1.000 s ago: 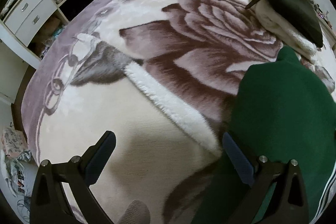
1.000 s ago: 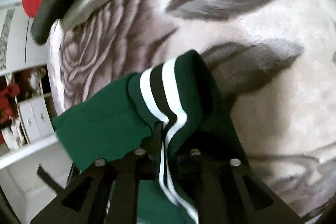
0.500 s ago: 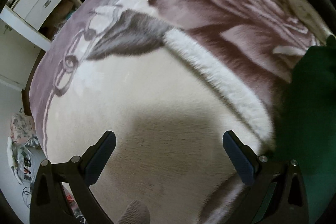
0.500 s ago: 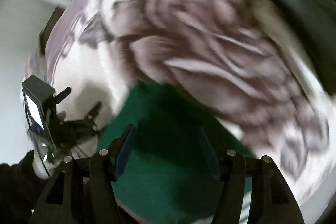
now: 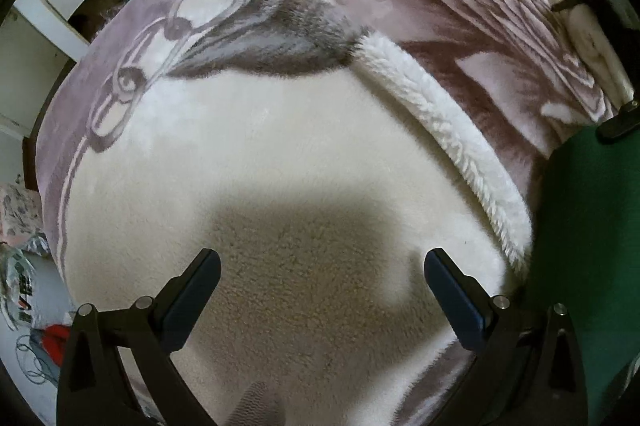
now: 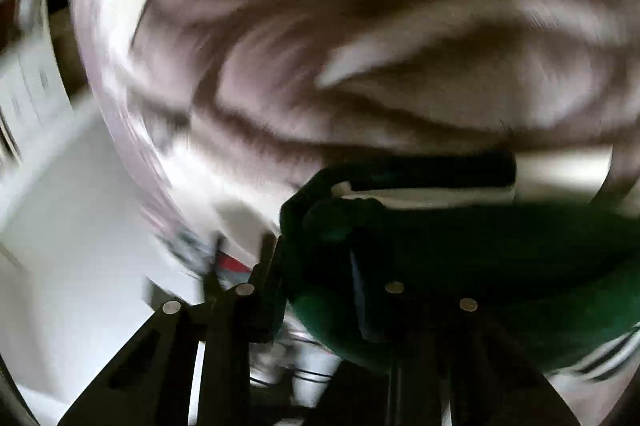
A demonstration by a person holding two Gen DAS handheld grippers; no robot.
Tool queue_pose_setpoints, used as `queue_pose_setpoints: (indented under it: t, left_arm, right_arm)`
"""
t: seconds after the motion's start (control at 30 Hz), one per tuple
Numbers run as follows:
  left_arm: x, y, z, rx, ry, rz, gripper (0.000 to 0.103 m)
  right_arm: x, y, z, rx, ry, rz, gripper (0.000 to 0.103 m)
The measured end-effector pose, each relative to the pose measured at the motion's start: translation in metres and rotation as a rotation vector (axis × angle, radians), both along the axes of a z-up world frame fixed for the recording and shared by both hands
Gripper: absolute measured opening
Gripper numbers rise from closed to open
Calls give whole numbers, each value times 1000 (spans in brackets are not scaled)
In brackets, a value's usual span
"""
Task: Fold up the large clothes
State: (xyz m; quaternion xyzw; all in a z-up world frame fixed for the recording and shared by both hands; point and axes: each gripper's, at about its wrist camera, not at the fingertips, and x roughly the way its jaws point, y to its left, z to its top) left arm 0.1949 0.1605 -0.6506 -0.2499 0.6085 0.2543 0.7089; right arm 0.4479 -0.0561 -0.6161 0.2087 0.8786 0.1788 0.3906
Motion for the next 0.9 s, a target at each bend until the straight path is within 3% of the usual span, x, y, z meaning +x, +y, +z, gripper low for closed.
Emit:
queue_pose_setpoints:
  t: [0.07,0.13,0.23,0.3,0.37,0.4,0.43,0.6,0.63,0.73,0.77,0.8,0.9]
  left_arm:
    - [1,4,4,2,-11,6,103]
    - [0,7,10,24,-25,8,103]
    - [3,11,12,28,-24,11,103]
    - [5,11,12,28,-19,8,103]
    - [6,10,14,33,-23,-11,103]
    - [7,6,16,44,-25,-32,103]
    - [8,4,17,51,-29,-50,103]
    - [14,-8,27,32,-68,-100,103]
    - [16,-10,34,18,-90,-103,103]
    - [24,-21,56,20,-147,-121,103]
    - [29,-25,63,21,-163,-128,103]
    - [37,-30,70,19,-177,-135,103]
    - [63,-44,75,26,-208,-178,103]
  right_arm:
    - [3,-1,1,19,-26,-1,36]
    - [12,15,35,-2,-183,124,64]
    - [12,47,93,-11,-483,380,66]
    - [-3,67,94,-43,-504,540,66]
    - [-14,71,67,-86,-426,616,64]
    - [-23,70,41,-118,-371,602,52]
    - [-26,65,27,-125,-356,541,49]
    - [-14,-10,-6,-26,-194,-35,41]
    - [-14,-20,-4,9,-201,-56,41]
    - [-18,-40,35,94,-286,-46,47]
    - [-18,-54,55,122,-334,-81,51]
    - [-21,-80,80,150,-396,-144,61]
    - [-32,-154,123,112,-529,-286,64]
